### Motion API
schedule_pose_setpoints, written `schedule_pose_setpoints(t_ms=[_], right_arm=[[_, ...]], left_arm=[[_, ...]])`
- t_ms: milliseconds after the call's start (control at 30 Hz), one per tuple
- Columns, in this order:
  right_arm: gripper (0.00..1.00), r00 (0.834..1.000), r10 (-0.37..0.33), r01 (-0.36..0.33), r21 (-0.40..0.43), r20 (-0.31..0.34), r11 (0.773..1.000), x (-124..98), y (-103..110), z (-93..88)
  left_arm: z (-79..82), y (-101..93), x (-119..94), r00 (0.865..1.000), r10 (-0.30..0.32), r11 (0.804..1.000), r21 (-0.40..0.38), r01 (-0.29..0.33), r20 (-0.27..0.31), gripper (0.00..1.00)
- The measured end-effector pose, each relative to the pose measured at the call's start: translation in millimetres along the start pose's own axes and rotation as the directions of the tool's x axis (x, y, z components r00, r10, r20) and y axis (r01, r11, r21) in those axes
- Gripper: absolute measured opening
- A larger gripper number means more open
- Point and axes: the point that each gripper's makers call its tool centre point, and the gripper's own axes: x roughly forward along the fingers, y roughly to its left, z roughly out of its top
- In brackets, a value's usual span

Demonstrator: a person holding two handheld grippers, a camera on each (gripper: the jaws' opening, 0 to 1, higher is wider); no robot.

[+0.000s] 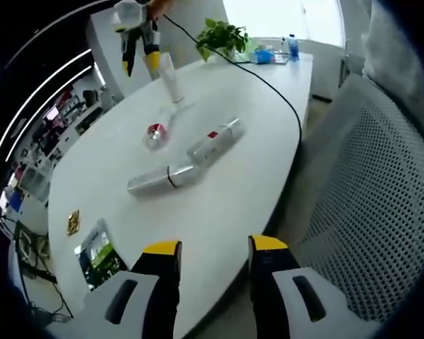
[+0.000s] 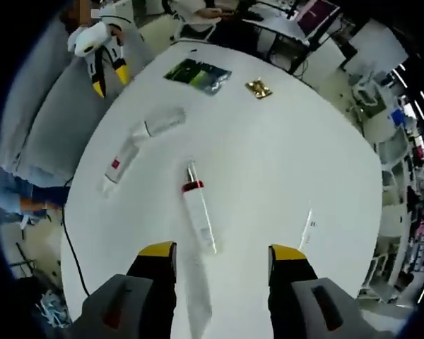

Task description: Arrange the skincare products in the storage area until every visible bottle or jar stands upright without overlapping.

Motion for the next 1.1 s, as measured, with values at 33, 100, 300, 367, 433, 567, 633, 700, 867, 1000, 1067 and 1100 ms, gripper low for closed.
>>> schedule_pose_setpoints(t_ms=[33, 100, 300, 367, 433, 567, 633, 700, 867, 1000, 1067, 1100], right_arm=[[0.46, 1.0, 0.011, -0.011, -0.02, -0.012, 1.0, 4, 1, 4.3], [0.48, 0.998, 0.064, -0.064, 0.003, -0.026, 0.998, 15, 7, 11.7], [0.5, 0.982, 0.162, -0.167, -0.051, -0.098, 0.985, 54, 22, 25.7], [0.49, 0.974, 0.189, -0.196, -0.048, -0.127, 0.979, 69, 27, 25.2], [0.48, 0.969, 0.194, -0.203, -0.041, -0.151, 0.978, 82, 28, 23.0], [0.49, 0.962, 0.209, -0.22, -0.044, -0.177, 0.975, 104, 34, 21.7], [0.48, 0.956, 0.202, -0.217, -0.051, -0.211, 0.975, 112, 34, 16.2], [0.48, 0.952, 0.205, -0.22, -0.045, -0.229, 0.974, 120, 36, 12.7], [0.45, 0.949, 0.198, -0.211, -0.028, -0.245, 0.977, 133, 37, 5.8], [0.43, 0.938, 0.172, -0.201, -0.065, -0.301, 0.978, 144, 35, -8.9], [0.43, 0.932, 0.187, -0.22, -0.077, -0.31, 0.972, 147, 40, -12.0], [0.43, 0.932, 0.187, -0.222, -0.08, -0.311, 0.972, 149, 42, -12.9]], left_arm=[[0.2, 0.4, 0, 1.0, 0.002, 1.0, 0.001, -0.002, 0.002, 0.34], [0.0, 0.8, 0, 1.0, 0.005, 1.0, 0.001, -0.005, 0.0, 0.34], [-2.4, 4.3, -1, 1.0, 0.023, 1.0, -0.002, -0.023, -0.008, 0.34], [-3.3, 5.5, -1, 1.0, 0.028, 1.0, -0.002, -0.028, -0.011, 0.34], [-3.9, 6.3, -1, 0.999, 0.032, 0.999, -0.005, -0.032, -0.015, 0.33], [-5.3, 8.1, -1, 0.999, 0.04, 0.999, -0.008, -0.04, -0.019, 0.33], [-5.4, 8.6, -1, 0.999, 0.042, 0.999, -0.008, -0.042, -0.019, 0.33], [-5.3, 8.5, -2, 0.999, 0.041, 0.999, -0.009, -0.042, -0.019, 0.32], [-8.2, 7.4, 0, 0.999, 0.036, 0.999, -0.01, -0.036, -0.034, 0.32], [-8.9, 7.4, 0, 0.999, 0.034, 0.999, -0.011, -0.034, -0.037, 0.32], [-9.2, 7.7, 0, 0.999, 0.035, 0.999, -0.011, -0.035, -0.038, 0.31], [-9.4, 7.8, 0, 0.999, 0.034, 0.999, -0.012, -0.035, -0.039, 0.31]])
